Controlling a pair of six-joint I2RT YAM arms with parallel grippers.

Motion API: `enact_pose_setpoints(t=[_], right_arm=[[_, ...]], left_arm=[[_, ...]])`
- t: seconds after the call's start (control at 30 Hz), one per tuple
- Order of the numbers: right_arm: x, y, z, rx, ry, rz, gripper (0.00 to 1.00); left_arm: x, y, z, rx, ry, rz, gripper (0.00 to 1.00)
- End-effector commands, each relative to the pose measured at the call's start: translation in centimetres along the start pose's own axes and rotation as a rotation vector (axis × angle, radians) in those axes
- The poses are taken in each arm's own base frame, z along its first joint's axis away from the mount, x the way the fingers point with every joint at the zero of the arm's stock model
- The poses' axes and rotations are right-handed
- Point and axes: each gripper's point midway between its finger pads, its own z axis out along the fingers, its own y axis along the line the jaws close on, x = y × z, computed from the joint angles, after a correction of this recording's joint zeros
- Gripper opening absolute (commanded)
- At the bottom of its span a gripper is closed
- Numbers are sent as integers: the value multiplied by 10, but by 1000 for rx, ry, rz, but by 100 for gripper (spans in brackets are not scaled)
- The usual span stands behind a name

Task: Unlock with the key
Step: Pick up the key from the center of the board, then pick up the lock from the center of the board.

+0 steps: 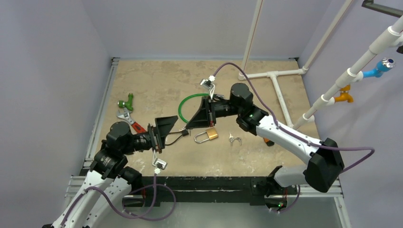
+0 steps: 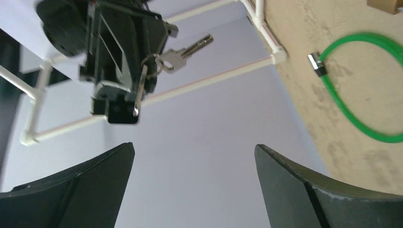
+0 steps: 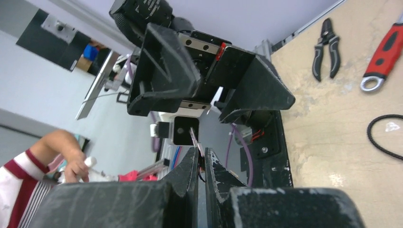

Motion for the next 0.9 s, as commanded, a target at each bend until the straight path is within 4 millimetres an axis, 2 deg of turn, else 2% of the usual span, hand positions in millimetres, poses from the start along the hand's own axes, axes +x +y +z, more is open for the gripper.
enact_pose_setpoints(t=[0.0,0.03,0.13,0.23,0.37,0.53,0.73,0.87], right_arm=[[-17,-1,-13,123,-72,-91,0],[-19,-6,-15,164,-84,-99,0],[-25,-25,-27,319,-120,-111,0],[-30,-45,-44,442,-165,-94,0],[-34,-62,-75,557,-238,-64,0],[-35,-61,-113,624,-322,-56,0],[-20,-62,-131,687,-337,-40,0],[-20,-59,-140,717,-368,-42,0]], left_arm=[[21,2,-21,11,151,-424,100],[25,0,-25,22,187,-590,100],[39,-29,-28,180,342,-1044,100],[48,-58,-22,335,445,-1344,100],[77,-70,4,397,514,-1510,100],[110,-97,50,450,524,-1613,100],[143,-127,104,492,492,-1686,100],[166,-152,136,509,519,-1730,100]])
